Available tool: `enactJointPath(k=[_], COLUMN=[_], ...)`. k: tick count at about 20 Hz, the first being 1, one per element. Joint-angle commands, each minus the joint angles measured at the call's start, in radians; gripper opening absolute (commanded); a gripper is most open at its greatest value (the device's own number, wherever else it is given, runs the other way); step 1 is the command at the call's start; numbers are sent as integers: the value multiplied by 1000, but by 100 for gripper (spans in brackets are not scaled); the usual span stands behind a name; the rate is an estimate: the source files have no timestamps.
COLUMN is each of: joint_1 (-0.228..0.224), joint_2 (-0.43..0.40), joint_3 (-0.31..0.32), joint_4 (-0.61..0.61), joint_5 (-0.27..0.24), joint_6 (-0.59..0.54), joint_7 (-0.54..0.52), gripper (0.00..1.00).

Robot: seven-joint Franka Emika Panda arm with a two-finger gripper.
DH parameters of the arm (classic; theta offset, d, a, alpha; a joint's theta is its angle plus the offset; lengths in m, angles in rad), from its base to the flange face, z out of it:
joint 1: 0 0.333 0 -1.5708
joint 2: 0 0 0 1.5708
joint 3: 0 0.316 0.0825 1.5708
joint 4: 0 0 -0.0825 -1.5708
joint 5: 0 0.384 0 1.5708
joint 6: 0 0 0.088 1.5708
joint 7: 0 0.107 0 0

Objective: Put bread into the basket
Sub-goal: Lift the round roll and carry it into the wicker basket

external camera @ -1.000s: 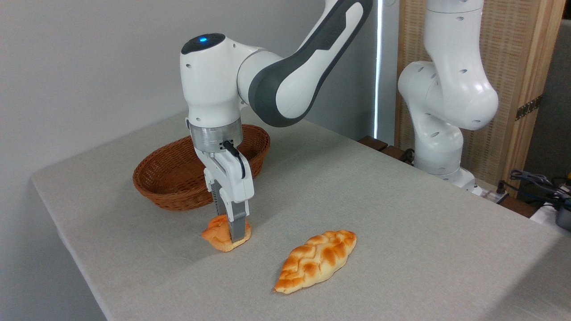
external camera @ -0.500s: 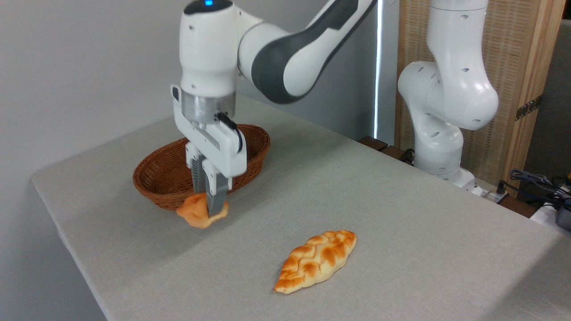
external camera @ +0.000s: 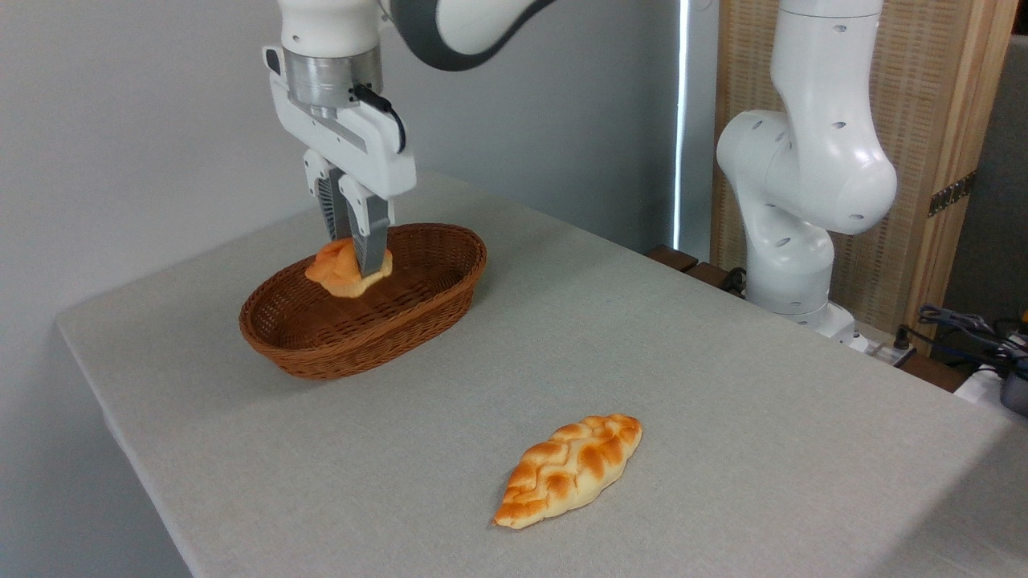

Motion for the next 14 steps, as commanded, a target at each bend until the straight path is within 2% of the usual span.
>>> enactJointPath(k=[1,3,5,8,11,14], joint_1=[1,-1,-2,-2,-2,-4], joint_2=[51,69,90,120,152,186], joint_3=[-44,-72,-73,-81,-101,-119], joint_4=[15,15,15,14,14,12], joint_5=[-13,-10,-10,-10,-9,-7], joint_6=[53,107,142,167,179,205], joint_7=[-60,-75,-75,-83,-89,-89], gripper=[37,37,38,44,45,53])
